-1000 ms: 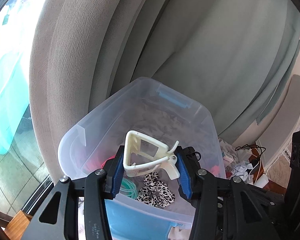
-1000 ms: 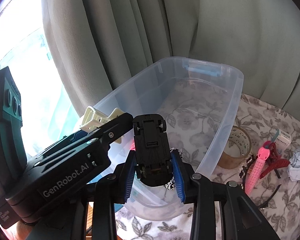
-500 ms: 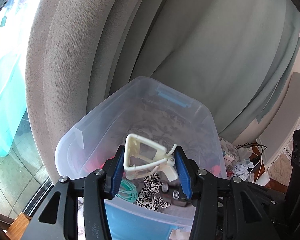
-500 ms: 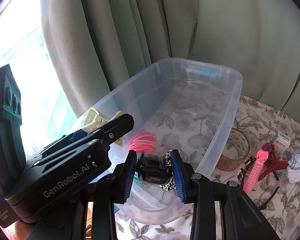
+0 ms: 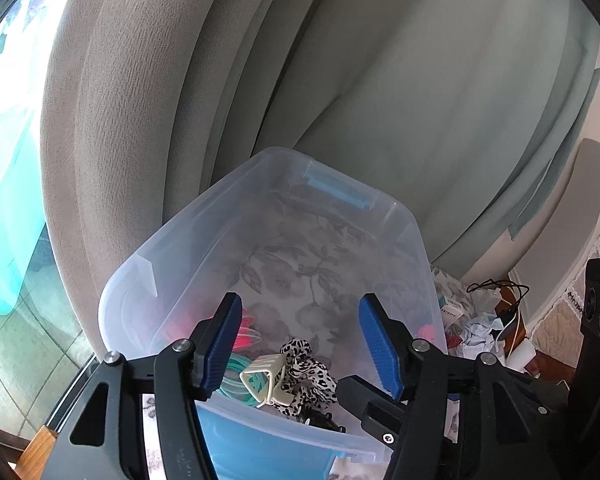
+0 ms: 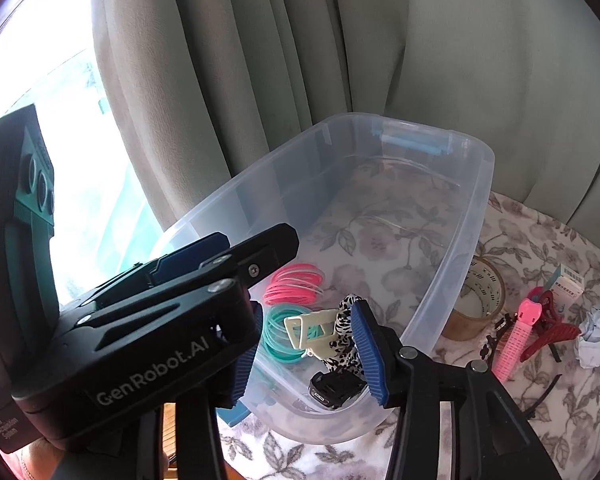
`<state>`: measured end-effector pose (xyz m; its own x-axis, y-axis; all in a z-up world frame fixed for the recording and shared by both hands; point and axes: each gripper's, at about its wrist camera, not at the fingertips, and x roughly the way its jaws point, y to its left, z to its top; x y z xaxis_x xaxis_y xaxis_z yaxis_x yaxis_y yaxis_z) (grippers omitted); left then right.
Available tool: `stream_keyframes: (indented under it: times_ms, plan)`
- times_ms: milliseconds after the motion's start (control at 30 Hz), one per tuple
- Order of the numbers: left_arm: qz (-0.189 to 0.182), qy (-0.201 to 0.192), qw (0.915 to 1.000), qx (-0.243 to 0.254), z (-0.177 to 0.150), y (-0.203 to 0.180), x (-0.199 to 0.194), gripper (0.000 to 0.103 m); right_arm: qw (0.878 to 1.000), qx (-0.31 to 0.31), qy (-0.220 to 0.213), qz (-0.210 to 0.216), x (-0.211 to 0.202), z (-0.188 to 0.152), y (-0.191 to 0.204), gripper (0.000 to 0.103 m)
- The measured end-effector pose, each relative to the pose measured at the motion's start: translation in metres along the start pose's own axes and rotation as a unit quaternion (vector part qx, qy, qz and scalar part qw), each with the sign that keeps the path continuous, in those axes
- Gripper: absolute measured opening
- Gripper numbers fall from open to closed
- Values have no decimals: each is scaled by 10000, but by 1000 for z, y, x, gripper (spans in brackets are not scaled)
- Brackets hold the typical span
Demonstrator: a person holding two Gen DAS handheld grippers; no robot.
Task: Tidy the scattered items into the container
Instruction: 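Open both tools to drop the cream clip and toy car into the box, then move both tools back over the table toward the red claw clip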
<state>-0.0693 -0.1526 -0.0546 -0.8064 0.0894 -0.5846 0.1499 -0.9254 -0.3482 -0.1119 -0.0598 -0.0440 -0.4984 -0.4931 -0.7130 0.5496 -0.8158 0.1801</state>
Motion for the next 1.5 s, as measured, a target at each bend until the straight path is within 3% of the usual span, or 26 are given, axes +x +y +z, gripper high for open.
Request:
stream_keyframes:
  times_ms: [67, 233, 367, 867, 1100, 1333, 1500]
  plan:
    - [32, 53, 10000, -16, 15, -1, 20, 62, 10000, -17, -12, -5, -3, -1, 1, 55]
    - [-8, 173, 9997, -188, 16, -4, 14, 62, 9999, 19, -105, -87, -19, -4, 2, 60]
    - [39, 66, 10000, 19, 16, -19, 7, 62, 9995, 116, -251, -138, -39, -7, -1, 63]
    - [-324, -579, 9946, 800, 20, -103, -83, 69, 9903, 686, -1170, -305, -147, -37, -38, 73]
    - [-897, -428, 9909, 912, 11, -144, -103, 69, 9762, 1121, -1784, -519, -205, -65, -69, 74]
    - [-963, -695, 9858, 1188, 4, -182, -118, 69, 9488, 1998, -2300, -832, -249, -99, -125, 78]
    - [-1100, -608, 9841, 1256, -7, -202, -114, 69, 9366, 2240, -2475, -1069, -270, -118, -154, 79]
